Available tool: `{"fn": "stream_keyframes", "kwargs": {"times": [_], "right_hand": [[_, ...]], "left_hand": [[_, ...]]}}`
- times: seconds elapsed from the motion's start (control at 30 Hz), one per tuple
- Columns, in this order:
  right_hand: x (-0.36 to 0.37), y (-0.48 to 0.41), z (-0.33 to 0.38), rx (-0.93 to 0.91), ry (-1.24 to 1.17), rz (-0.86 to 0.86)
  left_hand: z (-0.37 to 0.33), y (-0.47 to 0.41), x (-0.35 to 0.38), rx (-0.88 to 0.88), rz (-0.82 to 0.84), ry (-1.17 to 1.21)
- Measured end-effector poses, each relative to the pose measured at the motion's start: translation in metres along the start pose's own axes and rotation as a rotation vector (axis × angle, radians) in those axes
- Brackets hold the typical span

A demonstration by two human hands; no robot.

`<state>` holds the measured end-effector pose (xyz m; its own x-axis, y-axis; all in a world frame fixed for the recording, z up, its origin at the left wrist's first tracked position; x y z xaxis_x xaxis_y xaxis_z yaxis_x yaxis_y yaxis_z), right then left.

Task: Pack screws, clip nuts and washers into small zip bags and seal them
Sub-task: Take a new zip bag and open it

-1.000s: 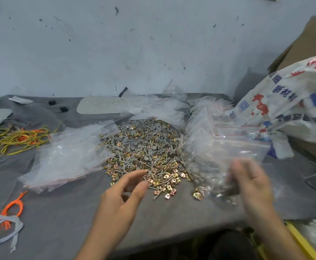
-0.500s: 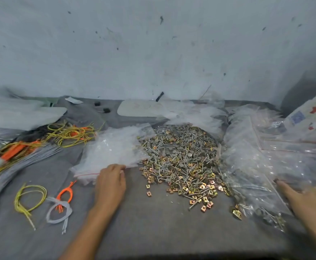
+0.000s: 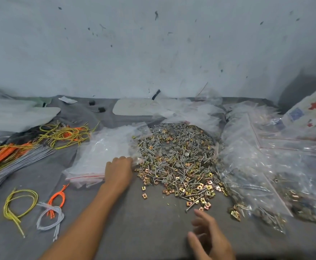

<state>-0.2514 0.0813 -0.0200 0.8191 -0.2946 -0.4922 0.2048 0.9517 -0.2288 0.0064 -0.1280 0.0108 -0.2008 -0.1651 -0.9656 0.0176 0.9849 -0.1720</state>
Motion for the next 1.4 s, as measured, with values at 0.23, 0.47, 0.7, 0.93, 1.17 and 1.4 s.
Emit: {"fn": "stream_keyframes", "kwargs": {"times": [0.23,0.47,0.7,0.93,1.17,1.4], "right_hand": [[0.010,0.002,-0.009,0.091,-0.026,0.076],[0.009,0.001,-0.008,0.118,-0.011,0.095],[0.010,0.000,-0.007,0.124,-0.002,0.122],[0.029,-0.014,0.017,0.173,-0.293,0.233],[0.053,-0.028,0.022,0.284,-0.624,0.252],[0.046,-0.025,0.029,0.202,-0.677,0.258]], "left_hand": [[0.013,0.015,-0.003,-0.026,-0.021,0.088],[0.008,0.032,-0.029,-0.024,-0.297,0.277],[0.016,0.044,-0.053,-0.087,-0.469,0.541],[-0.033,0.103,-0.044,0.051,-0.158,0.649],[-0.077,0.159,-0.015,0.103,0.162,0.942],[-0.068,0.159,-0.034,0.134,0.078,0.862]]}}
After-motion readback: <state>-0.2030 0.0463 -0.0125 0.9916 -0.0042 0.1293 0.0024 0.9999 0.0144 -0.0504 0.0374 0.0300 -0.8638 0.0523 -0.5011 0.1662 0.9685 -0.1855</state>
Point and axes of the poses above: each hand's wrist, its own y-axis away from the middle knuckle, its own x-axis out of the palm, z = x × y, the point moved 8 cm from there along -y, towards the middle knuckle, and after that the axes turned 5 degrees about y, right-handed, at the moved point
